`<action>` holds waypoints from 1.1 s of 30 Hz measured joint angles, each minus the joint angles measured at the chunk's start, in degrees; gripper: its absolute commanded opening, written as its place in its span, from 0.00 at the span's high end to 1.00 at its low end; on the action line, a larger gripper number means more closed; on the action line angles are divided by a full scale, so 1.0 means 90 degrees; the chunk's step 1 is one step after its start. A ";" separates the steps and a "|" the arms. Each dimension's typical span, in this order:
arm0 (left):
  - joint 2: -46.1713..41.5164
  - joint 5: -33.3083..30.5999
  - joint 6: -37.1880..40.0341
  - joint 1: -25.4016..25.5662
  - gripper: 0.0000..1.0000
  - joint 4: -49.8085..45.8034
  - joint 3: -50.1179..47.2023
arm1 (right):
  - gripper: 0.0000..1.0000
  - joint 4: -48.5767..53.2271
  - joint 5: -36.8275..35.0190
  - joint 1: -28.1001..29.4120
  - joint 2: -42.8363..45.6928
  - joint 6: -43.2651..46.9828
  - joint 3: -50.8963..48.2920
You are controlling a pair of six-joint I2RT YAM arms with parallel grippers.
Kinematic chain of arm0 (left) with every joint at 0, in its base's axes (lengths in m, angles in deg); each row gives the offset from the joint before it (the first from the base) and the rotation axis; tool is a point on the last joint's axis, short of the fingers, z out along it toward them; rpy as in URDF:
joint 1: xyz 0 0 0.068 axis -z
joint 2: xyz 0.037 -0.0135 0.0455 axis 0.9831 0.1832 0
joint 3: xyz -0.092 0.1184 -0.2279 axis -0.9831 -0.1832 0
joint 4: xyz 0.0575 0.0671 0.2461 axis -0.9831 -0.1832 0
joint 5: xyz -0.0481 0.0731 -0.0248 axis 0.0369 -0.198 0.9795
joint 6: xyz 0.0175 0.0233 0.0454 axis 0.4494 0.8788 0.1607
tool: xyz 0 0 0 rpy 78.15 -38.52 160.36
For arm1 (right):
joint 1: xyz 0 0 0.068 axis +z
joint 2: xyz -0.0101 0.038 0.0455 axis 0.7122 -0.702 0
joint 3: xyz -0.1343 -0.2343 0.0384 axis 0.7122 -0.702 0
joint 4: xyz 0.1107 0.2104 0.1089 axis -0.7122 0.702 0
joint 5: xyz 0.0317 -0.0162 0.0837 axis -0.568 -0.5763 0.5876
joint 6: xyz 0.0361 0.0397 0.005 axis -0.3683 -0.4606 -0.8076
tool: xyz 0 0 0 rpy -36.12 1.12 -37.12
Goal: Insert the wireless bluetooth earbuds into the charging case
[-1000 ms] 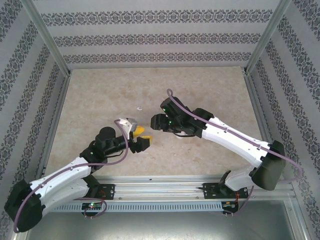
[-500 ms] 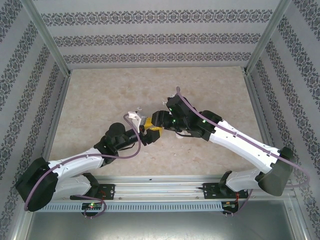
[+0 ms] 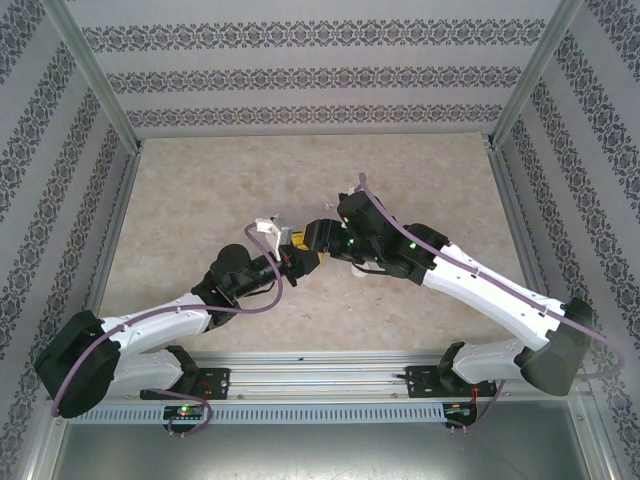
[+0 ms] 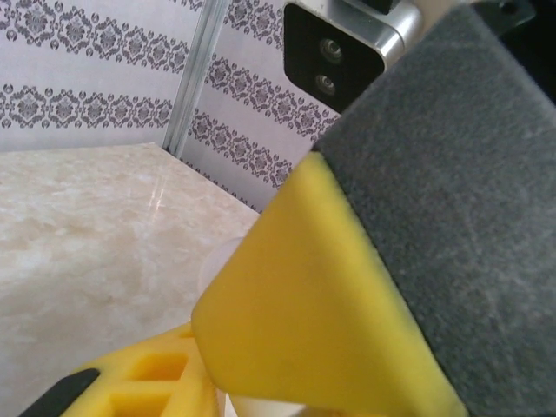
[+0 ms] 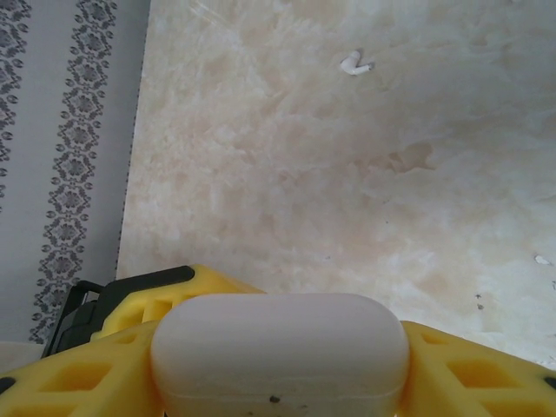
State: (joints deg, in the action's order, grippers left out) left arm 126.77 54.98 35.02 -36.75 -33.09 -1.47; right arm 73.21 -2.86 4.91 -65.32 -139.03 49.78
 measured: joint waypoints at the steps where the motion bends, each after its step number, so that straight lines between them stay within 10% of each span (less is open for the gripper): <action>1: -0.0002 -0.0002 -0.0017 0.0000 0.81 0.0017 0.0000 | 0.36 -0.0024 -0.0005 0.0000 0.0027 -0.0002 -0.0017; 14: -0.0937 -0.0112 -0.0427 -0.0372 0.87 -0.0729 0.0109 | 0.28 -0.0250 0.0211 -0.0070 0.1010 0.0712 -0.0228; 33: -0.1438 0.1991 -0.3072 -0.1341 0.88 -0.0682 0.0702 | 0.35 -0.2353 0.2390 -0.0612 0.1292 0.1294 -0.0765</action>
State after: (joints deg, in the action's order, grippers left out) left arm 113.83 72.90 7.37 -48.81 -39.23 4.84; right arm 52.03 18.65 -0.60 -53.69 -127.38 42.89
